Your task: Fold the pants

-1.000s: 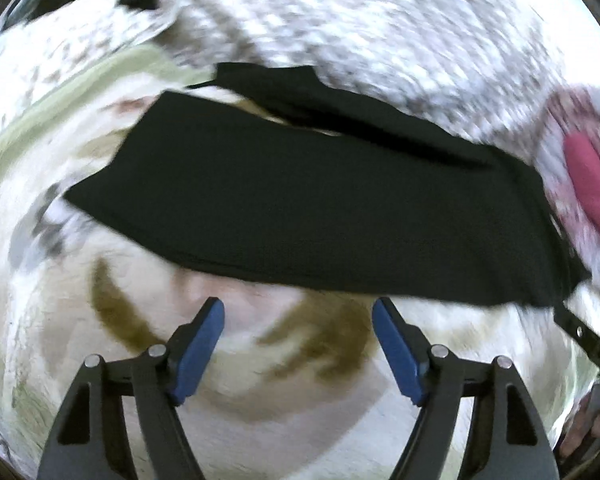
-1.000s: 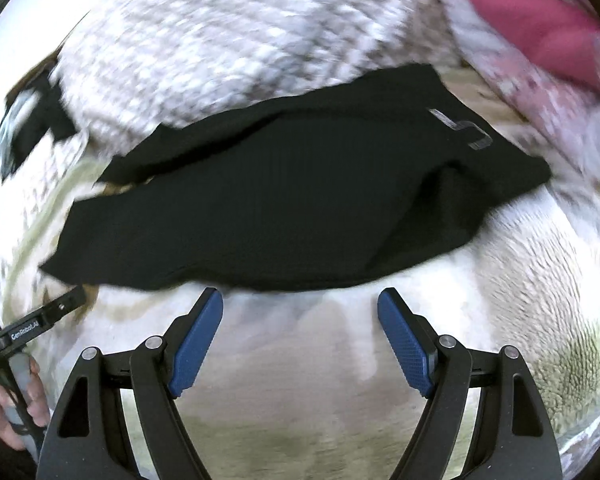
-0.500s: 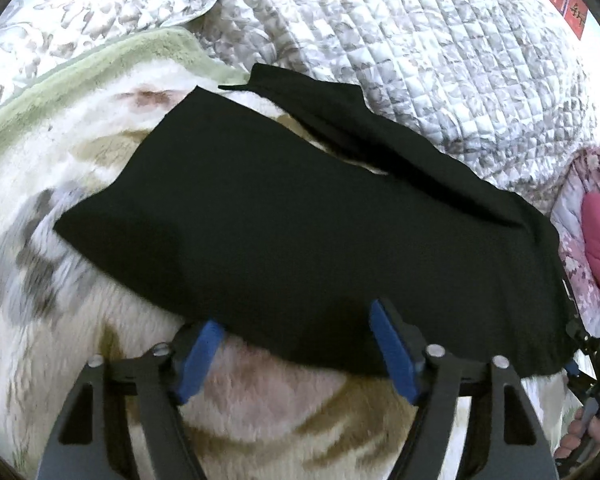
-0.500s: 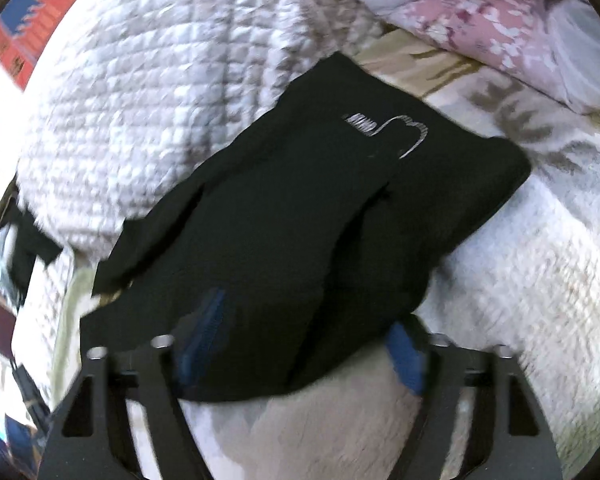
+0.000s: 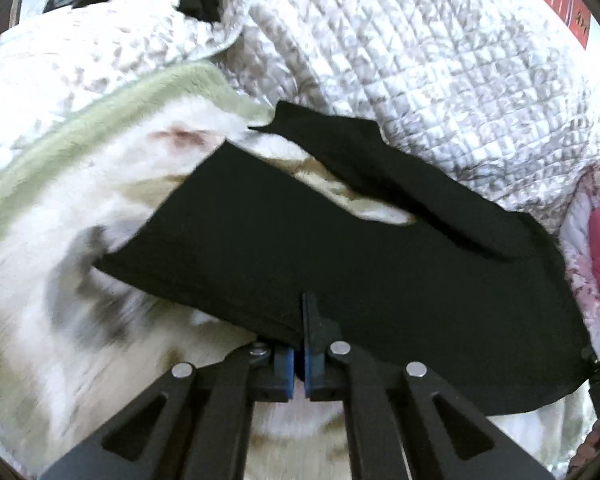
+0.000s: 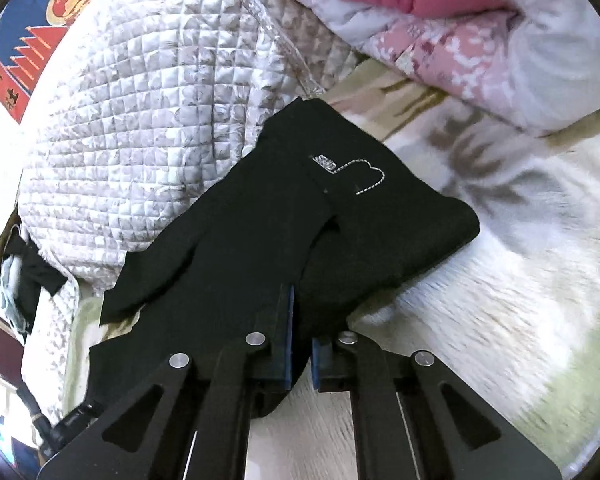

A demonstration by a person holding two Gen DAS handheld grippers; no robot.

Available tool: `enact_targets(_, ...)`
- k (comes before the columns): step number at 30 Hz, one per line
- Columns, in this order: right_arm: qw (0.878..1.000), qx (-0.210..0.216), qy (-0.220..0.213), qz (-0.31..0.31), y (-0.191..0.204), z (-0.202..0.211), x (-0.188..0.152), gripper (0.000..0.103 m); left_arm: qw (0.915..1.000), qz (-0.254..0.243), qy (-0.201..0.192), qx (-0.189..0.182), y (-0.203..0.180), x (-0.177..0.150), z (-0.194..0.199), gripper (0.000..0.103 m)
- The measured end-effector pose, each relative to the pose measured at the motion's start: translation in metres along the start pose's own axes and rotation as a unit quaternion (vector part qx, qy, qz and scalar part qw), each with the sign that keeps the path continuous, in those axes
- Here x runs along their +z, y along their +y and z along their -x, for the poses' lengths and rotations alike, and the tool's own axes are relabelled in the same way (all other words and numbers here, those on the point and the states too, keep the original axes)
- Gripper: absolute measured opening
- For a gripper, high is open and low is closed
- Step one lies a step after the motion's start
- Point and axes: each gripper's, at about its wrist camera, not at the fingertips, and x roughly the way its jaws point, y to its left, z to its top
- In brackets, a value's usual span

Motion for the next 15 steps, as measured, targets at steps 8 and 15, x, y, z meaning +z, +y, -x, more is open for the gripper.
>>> enact_targets(8,0.999,-0.029,0.044,-0.001,-0.027,0.051,-0.053,0.005,0.9998,0.005,0.015,-0.011,0.029,-0.061,0.050,0.004)
enact_targets(15,0.998,-0.020,0.048,-0.031,-0.045,0.051,-0.057,0.030,0.9986,0.037,0.028,-0.024,0.040,-0.065,0.041,0.010)
